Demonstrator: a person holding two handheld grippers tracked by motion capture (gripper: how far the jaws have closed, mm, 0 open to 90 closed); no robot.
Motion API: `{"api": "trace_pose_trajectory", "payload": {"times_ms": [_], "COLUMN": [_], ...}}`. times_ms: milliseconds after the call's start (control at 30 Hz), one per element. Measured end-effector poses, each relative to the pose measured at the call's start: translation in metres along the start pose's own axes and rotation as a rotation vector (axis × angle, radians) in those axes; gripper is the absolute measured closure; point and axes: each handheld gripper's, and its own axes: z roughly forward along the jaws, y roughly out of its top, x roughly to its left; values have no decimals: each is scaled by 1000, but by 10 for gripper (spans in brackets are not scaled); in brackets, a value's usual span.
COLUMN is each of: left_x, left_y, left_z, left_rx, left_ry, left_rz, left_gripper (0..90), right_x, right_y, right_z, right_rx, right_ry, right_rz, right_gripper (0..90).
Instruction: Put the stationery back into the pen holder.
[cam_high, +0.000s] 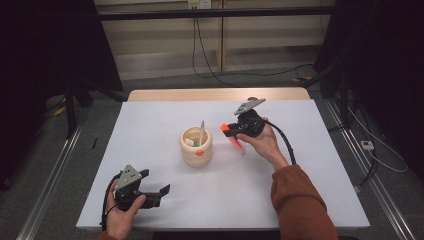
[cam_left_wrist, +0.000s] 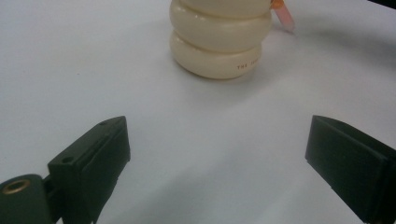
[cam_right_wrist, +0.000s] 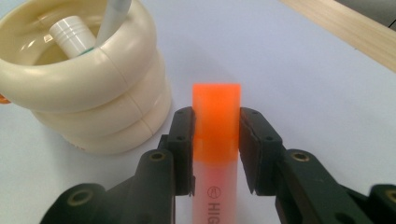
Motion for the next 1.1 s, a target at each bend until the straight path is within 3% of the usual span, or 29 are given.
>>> {"api": "trace_pose_trajectory", "payload": {"times_ms": [400,533,800,1100], "left_x": [0,0,0,0], "left_y": [0,0,0,0], "left_z": [1,0,0,0], "left_rx": [-1,4,6,-4], "left_ry": [5,2,6,1], "left_rz": [8,4,12,8], "left_gripper": [64,64,64,64], "right_x": [-1,1,5,11], "right_y": [5,6,5,7], "right_z": [-21,-27,-33,-37], "right_rx": [-111,-160,-195,-254], "right_ry": [-11,-37,-69,-50], "right_rz": [31,38,48,79], "right_gripper": [679,678,679,679]}}
